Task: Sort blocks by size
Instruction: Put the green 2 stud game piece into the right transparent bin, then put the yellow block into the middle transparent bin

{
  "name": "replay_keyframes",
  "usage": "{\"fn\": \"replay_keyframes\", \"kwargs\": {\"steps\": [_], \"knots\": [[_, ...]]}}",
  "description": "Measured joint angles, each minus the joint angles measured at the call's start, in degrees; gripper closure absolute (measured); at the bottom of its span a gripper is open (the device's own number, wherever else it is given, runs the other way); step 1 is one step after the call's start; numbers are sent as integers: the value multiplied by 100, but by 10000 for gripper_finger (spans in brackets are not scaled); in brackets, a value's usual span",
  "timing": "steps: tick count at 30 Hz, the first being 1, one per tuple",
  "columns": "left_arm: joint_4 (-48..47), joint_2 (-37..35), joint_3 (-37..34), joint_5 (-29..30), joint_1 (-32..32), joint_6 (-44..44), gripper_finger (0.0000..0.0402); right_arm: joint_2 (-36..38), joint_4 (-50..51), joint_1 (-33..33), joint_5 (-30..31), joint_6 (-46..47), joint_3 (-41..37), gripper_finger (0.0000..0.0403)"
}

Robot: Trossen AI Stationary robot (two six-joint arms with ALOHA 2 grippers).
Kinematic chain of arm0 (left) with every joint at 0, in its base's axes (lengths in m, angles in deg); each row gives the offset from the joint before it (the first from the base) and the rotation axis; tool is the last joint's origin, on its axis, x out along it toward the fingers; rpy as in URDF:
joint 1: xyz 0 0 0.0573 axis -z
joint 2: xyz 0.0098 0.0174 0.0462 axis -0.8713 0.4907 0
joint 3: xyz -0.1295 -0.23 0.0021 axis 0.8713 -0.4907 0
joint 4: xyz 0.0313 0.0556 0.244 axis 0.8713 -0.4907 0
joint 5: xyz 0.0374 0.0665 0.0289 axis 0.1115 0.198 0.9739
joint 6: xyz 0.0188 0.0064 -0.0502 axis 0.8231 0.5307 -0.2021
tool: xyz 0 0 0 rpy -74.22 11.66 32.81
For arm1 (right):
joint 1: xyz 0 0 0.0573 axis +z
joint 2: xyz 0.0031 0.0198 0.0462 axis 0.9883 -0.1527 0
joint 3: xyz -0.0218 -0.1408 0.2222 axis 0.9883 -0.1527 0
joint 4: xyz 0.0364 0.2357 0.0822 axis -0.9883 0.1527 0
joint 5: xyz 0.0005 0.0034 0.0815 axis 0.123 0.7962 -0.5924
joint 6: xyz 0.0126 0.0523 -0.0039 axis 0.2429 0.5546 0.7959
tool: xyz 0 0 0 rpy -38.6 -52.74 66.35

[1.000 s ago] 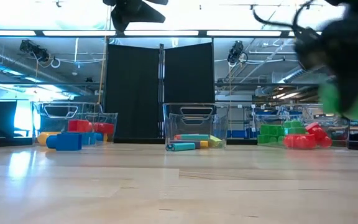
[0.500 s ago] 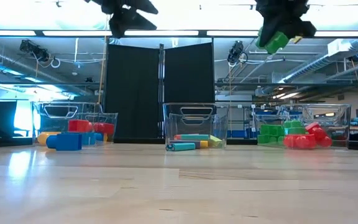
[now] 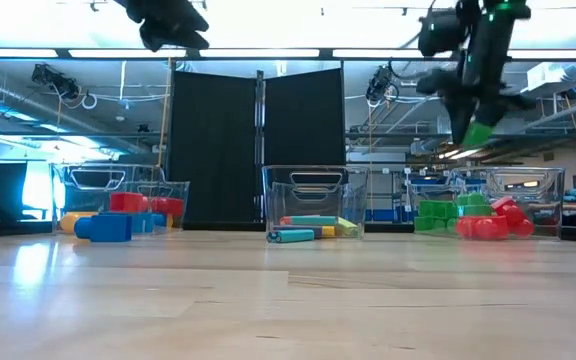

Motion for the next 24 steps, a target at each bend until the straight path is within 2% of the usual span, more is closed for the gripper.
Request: {"fn": "replay_keyframes", "kwargs": {"steps": [7,11,16,19,24], "knots": [[-432,-424,0,32,-260,93,174,-78,-1432,-316,-489,150,-950,256],[-517,-539,0,39,-352,144,174,-299,-1541,-362,-528,191,-1226,248],[-605,-558,0,66,-449,170,174,-528,-1536,-351,-531,206,-1335,192],[-619,-558,0,74,-500,170,174,-564,-1618,-349,-531,200,-1335,172],[-620,-554,0,270,-546,-17,175,-477,-1661,-349,-531,155,-1330,165]]}}
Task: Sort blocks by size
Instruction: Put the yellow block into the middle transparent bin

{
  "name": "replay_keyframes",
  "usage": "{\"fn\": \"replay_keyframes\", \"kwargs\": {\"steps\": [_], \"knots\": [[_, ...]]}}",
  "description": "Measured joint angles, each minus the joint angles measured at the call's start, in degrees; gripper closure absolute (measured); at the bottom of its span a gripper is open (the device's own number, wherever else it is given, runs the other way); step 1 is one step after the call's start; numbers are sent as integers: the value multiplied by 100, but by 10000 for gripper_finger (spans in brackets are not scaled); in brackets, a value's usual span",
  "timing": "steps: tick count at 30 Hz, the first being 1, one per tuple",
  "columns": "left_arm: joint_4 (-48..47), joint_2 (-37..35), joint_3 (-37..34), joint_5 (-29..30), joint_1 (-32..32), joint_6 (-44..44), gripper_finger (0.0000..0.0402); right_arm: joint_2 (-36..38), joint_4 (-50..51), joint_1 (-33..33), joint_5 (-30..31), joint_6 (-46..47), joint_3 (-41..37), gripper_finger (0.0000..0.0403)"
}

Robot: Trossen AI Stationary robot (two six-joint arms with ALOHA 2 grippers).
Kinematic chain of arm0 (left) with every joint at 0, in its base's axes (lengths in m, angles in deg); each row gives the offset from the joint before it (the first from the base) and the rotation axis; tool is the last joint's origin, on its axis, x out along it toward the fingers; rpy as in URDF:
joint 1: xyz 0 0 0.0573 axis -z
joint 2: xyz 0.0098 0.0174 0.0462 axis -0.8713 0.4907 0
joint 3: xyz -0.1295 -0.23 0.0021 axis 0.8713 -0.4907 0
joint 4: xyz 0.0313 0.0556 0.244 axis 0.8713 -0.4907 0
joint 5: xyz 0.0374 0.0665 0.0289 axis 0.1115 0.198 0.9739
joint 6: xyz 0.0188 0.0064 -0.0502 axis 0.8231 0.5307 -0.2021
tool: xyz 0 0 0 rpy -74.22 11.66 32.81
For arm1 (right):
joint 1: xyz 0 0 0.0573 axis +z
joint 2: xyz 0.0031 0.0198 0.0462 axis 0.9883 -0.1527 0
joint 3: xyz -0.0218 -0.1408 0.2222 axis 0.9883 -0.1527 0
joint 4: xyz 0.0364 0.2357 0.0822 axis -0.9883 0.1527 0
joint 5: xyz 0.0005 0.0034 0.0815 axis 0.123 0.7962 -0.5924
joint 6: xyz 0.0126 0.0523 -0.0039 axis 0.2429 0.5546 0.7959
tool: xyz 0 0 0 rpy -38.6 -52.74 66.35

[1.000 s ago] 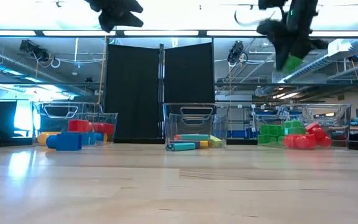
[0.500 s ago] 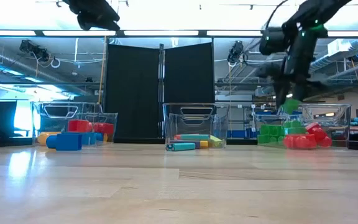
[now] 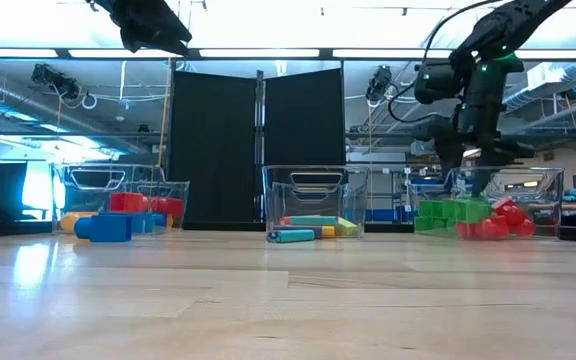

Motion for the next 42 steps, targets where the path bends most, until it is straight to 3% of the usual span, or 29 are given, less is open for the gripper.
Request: {"fn": "replay_keyframes", "kwargs": {"steps": [9,19,25,31,36,42], "knots": [[-39,0,0,305,81,-112,175,714,21,-8,0,-350,2,176],[-34,6,0,789,464,-440,175,2316,76,255,17,-568,4,179],[-31,72,0,991,763,-589,175,3079,-16,1414,282,-1202,7,196],[-329,330,4,1254,1166,-1201,175,3214,-96,2790,742,-1185,9,219],[-952,679,201,1518,1748,-2070,180,3117,-94,3619,1436,-723,9,234],[-2231,1291,717,1665,2458,-3680,195,2849,-103,4158,1558,-455,9,240]]}}
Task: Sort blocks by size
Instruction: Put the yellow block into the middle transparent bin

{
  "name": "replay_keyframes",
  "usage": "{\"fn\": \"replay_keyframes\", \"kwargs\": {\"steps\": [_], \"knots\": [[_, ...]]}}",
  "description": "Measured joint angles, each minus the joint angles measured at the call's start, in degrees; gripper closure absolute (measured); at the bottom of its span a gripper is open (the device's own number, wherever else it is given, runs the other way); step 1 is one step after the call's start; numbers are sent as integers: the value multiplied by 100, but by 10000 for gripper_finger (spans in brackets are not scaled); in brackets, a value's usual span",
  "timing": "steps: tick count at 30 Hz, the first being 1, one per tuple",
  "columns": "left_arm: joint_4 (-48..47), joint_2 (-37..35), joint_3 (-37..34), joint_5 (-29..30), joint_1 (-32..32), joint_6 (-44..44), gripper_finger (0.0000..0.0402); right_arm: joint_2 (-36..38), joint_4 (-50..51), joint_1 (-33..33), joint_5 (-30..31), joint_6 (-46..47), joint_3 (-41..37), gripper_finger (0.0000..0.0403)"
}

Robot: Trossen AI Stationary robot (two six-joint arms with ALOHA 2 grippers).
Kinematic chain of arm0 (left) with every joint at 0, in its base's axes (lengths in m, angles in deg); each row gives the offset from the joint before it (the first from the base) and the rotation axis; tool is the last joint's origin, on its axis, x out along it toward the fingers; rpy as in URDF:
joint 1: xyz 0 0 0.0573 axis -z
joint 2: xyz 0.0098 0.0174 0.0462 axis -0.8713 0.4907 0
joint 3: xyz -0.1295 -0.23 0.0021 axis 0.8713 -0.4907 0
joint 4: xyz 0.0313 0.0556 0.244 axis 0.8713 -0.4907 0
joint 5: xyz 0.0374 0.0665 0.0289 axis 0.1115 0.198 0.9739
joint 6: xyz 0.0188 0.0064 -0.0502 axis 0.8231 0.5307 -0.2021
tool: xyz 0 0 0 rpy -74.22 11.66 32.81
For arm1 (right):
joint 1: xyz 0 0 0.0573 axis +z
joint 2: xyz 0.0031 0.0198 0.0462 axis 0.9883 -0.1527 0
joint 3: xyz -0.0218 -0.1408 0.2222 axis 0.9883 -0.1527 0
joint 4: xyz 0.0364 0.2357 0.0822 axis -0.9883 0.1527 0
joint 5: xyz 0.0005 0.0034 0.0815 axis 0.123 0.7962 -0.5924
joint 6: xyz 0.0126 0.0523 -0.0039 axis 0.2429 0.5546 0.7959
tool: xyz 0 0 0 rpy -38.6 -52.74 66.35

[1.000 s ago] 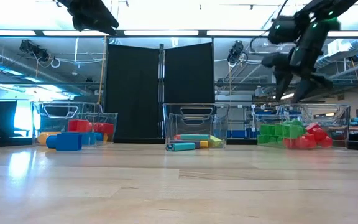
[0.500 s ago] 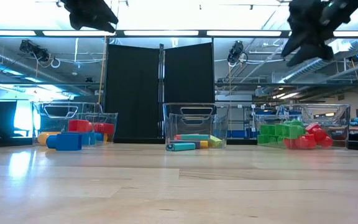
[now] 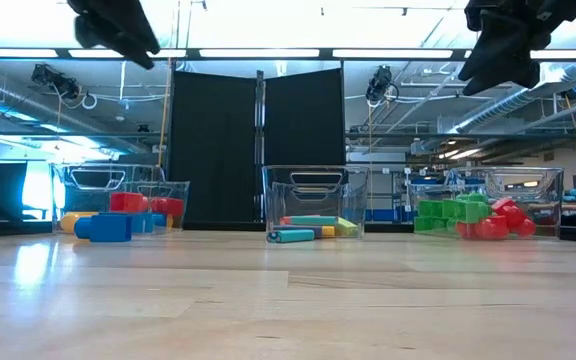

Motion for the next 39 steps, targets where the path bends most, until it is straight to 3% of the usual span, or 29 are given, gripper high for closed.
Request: {"fn": "replay_keyframes", "kwargs": {"steps": [6,10,13,19,30,39], "knots": [[-961,661,315,-910,774,-1232,199,-358,-2,291,9,2,0,240],[-1331,1093,317,-1607,1410,-1382,199,-590,-2,406,13,-80,0,240],[-1491,1431,317,-1991,1855,-997,199,-756,-5,477,13,-138,0,240],[-1454,2007,317,-2106,2369,-714,199,-1032,-40,588,13,-151,0,240],[-281,2658,317,-2122,2722,102,199,-1313,-410,749,13,-148,0,240],[73,3240,315,-2325,3068,289,199,-1339,-654,791,76,-110,-1,242]]}}
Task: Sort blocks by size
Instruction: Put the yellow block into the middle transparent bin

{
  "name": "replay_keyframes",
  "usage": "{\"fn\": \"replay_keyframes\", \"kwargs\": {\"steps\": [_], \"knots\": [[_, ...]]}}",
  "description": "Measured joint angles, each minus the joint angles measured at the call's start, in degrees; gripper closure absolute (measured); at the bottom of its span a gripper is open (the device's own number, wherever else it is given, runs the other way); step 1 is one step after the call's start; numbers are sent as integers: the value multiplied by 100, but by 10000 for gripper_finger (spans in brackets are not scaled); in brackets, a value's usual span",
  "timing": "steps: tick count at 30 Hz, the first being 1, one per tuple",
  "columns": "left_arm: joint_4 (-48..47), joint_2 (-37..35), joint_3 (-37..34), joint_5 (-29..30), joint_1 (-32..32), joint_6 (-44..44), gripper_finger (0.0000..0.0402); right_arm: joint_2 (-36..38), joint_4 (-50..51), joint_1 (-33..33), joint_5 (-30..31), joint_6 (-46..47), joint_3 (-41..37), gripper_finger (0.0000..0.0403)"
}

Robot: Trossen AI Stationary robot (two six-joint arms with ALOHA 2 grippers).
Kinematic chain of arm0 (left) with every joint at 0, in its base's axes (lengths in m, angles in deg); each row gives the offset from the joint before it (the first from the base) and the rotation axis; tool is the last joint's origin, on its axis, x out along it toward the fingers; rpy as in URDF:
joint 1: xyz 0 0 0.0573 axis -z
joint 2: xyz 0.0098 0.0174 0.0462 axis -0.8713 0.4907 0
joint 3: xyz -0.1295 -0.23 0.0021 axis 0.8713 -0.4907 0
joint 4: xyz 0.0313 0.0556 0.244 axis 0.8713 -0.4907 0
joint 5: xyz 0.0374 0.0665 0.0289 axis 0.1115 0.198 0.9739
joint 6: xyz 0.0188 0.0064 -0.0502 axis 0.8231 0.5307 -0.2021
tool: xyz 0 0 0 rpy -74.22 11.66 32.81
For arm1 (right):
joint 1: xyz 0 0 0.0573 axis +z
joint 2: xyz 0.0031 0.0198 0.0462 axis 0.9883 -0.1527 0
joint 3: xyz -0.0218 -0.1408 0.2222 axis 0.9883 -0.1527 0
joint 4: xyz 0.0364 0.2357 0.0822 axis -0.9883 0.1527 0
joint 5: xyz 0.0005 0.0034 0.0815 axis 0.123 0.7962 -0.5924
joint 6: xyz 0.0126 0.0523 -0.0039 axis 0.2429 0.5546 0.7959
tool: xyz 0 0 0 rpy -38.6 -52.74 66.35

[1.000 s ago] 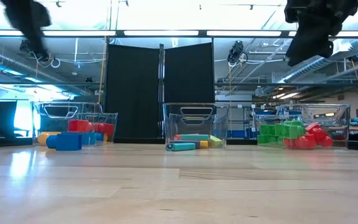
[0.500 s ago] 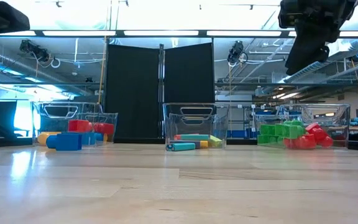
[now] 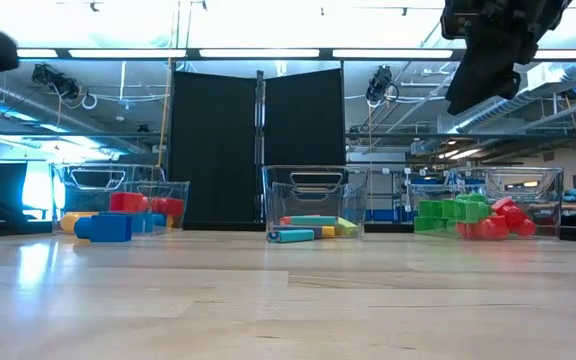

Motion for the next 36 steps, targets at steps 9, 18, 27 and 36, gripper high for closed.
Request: {"fn": "replay_keyframes", "kwargs": {"steps": [9,18,27,36], "knots": [[507,547,0,-337,260,295,199,1,-20,4,25,0,-1,242],[641,895,-22,-443,274,298,199,3,-65,6,25,2,-1,243],[1069,881,-440,-500,297,-4,202,3,-79,8,25,2,-4,243],[1190,887,-509,-605,284,-20,296,3,-83,8,25,-36,-4,243]]}}
